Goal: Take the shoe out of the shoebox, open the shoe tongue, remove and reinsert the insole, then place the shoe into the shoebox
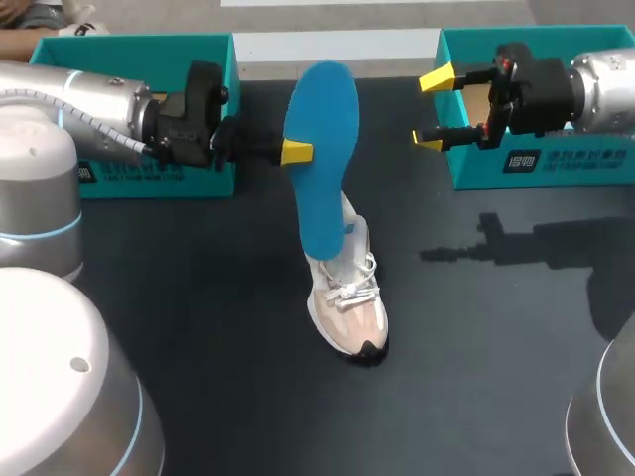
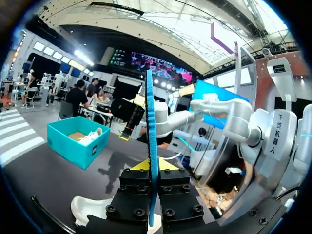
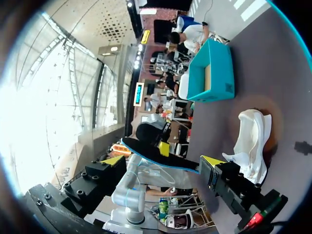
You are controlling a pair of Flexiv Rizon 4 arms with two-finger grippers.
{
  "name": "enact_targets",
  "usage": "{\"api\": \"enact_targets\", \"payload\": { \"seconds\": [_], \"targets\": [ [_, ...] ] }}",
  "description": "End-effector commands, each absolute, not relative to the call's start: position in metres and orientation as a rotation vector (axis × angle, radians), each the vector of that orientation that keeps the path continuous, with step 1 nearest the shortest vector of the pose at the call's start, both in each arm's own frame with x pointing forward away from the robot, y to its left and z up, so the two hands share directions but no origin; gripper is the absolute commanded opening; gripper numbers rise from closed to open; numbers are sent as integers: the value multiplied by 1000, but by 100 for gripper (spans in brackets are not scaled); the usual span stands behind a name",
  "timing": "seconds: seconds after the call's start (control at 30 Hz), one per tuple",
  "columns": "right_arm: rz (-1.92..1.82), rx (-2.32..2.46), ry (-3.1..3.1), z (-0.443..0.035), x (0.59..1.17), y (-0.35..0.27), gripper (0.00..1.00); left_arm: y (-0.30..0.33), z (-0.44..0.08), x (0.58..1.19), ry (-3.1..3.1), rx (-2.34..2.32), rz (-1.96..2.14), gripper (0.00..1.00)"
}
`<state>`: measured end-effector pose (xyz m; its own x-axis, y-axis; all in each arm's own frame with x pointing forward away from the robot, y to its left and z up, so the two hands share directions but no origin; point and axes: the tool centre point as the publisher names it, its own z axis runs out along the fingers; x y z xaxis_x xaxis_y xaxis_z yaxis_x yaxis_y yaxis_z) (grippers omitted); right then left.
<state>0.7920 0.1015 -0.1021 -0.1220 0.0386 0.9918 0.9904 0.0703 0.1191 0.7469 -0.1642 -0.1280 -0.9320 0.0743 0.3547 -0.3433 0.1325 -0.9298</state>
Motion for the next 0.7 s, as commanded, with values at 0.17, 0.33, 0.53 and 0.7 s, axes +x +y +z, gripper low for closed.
{"api": "enact_targets", "payload": {
  "seconds": [0.17, 0.33, 0.53, 0.7],
  "targets": [
    [-1225, -1134, -1362, -102, 791, 102, 100, -168, -134, 749, -1404, 1176, 1368, 0],
    [-1225, -1134, -1362, -102, 791, 102, 100, -167, -136, 752, -1380, 1209, 1276, 0],
    [-1225, -1134, -1362, -102, 791, 102, 100, -172, -139, 753, -1268, 1105, 1186, 0],
    [-1225, -1134, -1362, -102, 791, 102, 100, -175, -143, 749, -1176, 1072, 1145, 0]
  ]
}}
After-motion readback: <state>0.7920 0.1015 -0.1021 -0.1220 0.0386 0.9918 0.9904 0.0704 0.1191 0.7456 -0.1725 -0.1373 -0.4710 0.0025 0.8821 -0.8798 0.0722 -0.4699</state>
